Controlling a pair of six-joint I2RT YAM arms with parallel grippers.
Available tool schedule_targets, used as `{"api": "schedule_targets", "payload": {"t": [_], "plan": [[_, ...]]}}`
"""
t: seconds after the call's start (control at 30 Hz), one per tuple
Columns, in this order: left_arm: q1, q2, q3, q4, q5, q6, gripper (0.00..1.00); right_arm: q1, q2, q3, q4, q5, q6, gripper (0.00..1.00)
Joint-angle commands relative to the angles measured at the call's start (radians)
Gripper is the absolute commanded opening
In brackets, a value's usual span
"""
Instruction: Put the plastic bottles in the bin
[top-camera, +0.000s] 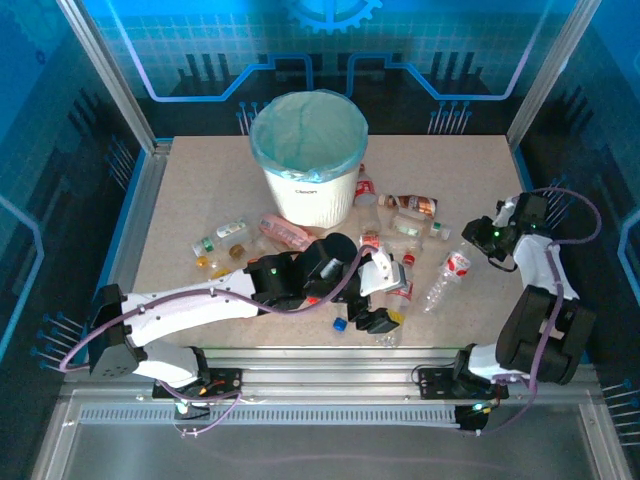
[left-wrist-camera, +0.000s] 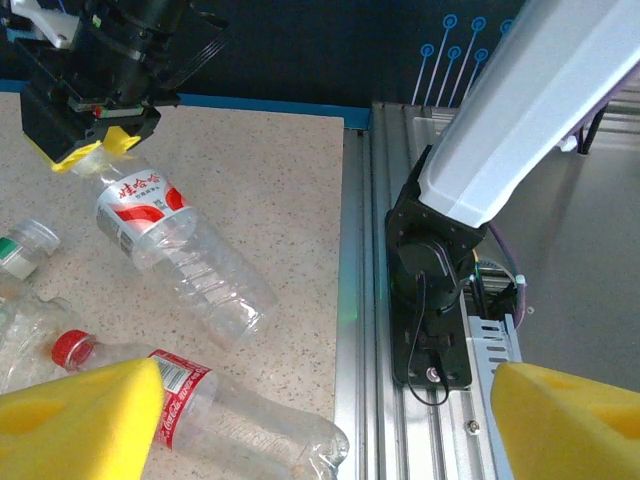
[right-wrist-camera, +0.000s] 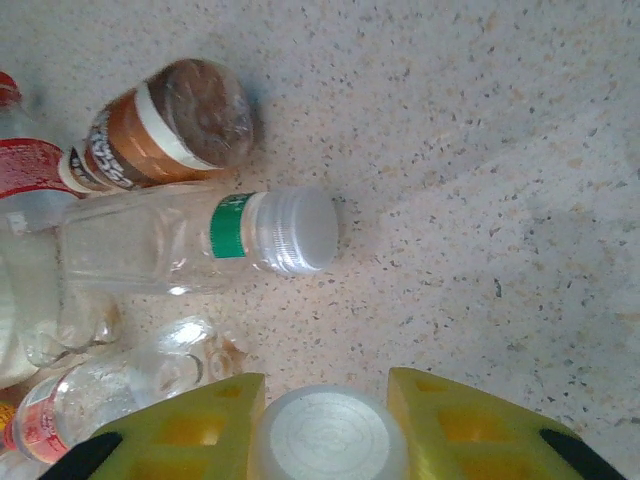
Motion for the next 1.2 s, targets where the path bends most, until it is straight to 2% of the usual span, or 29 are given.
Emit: {"api": "schedule_targets", "payload": {"t": [0.0,0.13,0.23,0.47,0.63,0.83,1.0,1.17], "plan": [[-0.008,-0.032,-0.011,0.035,-0.028,-0.038,0.87,-0.012,-0.065,-0.002,-0.052,0.02,-0.011,0.2],[-0.009,-0.078,-0.002,0.029,-0.093,-0.03,0.87,-0.005,-0.164,0.019,-0.101,0.044,0.0,0.18],[-0.003,-0.115,0.03,-0.007,-0.19,-0.036,0.86,0.018,-0.26,0.06,-0.155,0.077,0.005,0.17],[0.04,-0.195,0.037,-0.022,-0.351,-0.048,0.88,0.138,-0.432,0.256,-0.293,0.166,0.027,0.16],[0.126,-0.204,0.113,-0.111,-0.37,-0.097,0.88,0.321,-0.449,0.467,-0.362,0.278,0.06,0.15],[0.308,-0.263,0.068,-0.05,-0.34,-0.186,0.9,0.61,-0.393,0.664,-0.322,0.435,0.102,0.13],[0.4,-0.296,0.036,-0.03,-0.351,-0.195,0.91,0.846,-0.279,0.809,-0.263,0.582,0.06,0.12],[0.45,-0.312,0.027,-0.017,-0.355,-0.213,0.91,0.992,-0.116,0.983,-0.207,0.627,-0.009,0.11]]}}
